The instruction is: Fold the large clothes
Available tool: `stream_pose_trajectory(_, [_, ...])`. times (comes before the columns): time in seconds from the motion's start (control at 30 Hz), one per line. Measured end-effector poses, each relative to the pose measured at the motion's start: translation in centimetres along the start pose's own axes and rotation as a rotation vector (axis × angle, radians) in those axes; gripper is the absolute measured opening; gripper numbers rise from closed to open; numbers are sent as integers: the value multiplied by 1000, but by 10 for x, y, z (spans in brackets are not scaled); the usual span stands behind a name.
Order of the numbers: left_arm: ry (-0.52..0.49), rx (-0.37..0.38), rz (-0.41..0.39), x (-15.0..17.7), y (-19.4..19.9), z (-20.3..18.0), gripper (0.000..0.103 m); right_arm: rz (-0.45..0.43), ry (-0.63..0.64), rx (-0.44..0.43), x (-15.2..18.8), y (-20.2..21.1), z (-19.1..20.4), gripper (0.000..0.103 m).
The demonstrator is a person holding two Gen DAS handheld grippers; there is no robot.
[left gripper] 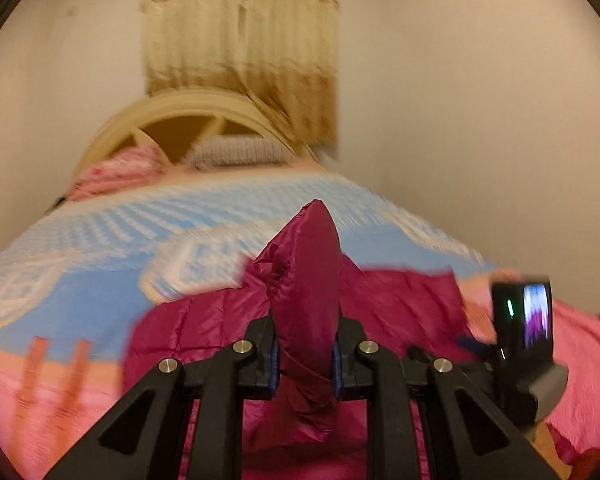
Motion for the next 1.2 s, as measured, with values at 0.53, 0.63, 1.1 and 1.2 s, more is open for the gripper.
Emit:
stream_pose_trajectory(0.53, [47,89,318,124,3,-20,74,-43,-92,-77,-3,10,-11,86])
stream_pose_trajectory(0.63, [55,58,303,121,18,1,74,-89,-119,-59,-5,26,-21,84])
stream_pose_trajectory(1.1, [134,-294,210,46,-21,128,74,-7,335,-193,34,77,110,74])
stream_pose_trajectory(1.2, [153,-341,242,55,-47,139,74,87,345,-108,45,43,97,74])
Point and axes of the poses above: each gripper's, at about its wrist camera, not at the fingertips, and y roughly against the way its jaws point, z to its left, x to its underside, the point moved 9 cm from there along -y, roughly the way its jaws point, and after that the axes turned 5 degrees about z, right-handed, at the moved point
